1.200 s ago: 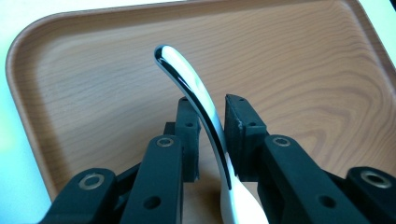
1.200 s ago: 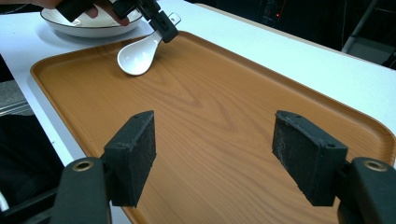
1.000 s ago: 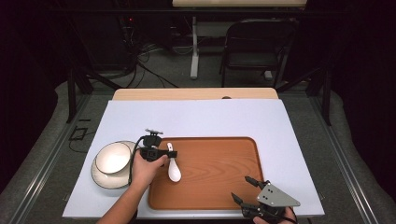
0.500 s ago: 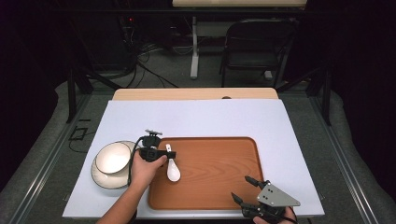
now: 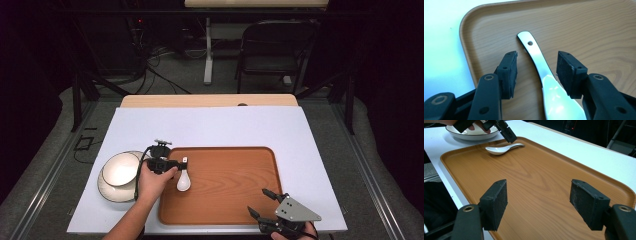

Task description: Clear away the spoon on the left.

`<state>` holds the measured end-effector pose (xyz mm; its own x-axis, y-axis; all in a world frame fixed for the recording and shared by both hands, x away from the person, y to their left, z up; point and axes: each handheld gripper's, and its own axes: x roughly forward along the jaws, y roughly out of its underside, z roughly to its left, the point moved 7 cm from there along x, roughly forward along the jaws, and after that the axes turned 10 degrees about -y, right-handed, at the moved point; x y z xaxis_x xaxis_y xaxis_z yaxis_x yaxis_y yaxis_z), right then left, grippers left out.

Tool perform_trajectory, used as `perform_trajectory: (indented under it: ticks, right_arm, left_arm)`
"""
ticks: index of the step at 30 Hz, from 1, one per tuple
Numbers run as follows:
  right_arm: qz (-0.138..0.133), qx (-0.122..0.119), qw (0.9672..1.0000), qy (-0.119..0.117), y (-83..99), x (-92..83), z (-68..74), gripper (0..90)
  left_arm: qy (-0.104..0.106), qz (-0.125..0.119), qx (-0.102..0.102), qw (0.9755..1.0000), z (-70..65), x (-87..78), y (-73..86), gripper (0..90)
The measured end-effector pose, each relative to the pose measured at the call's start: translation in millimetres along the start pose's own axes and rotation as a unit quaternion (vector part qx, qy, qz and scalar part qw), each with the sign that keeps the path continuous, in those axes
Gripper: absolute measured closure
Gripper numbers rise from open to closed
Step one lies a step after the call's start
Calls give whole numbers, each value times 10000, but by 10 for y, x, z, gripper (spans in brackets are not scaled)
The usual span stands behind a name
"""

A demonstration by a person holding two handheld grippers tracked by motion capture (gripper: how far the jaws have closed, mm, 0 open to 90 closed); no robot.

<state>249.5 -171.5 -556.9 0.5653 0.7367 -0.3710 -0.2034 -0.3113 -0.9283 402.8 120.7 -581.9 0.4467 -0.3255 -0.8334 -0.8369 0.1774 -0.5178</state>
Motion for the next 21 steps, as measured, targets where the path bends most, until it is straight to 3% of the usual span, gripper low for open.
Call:
perform_trajectory:
  ticks: [10,21]
  right_arm:
    - [2,1,10000,8,1,-2,-1,301]
    - [12,-6,10000,-5,1,10,9,301]
  left_arm:
    - [-247,-403,311,9984,11,-297,-56,499]
    - [-422,-861,375,9947,176,-743,-58,473]
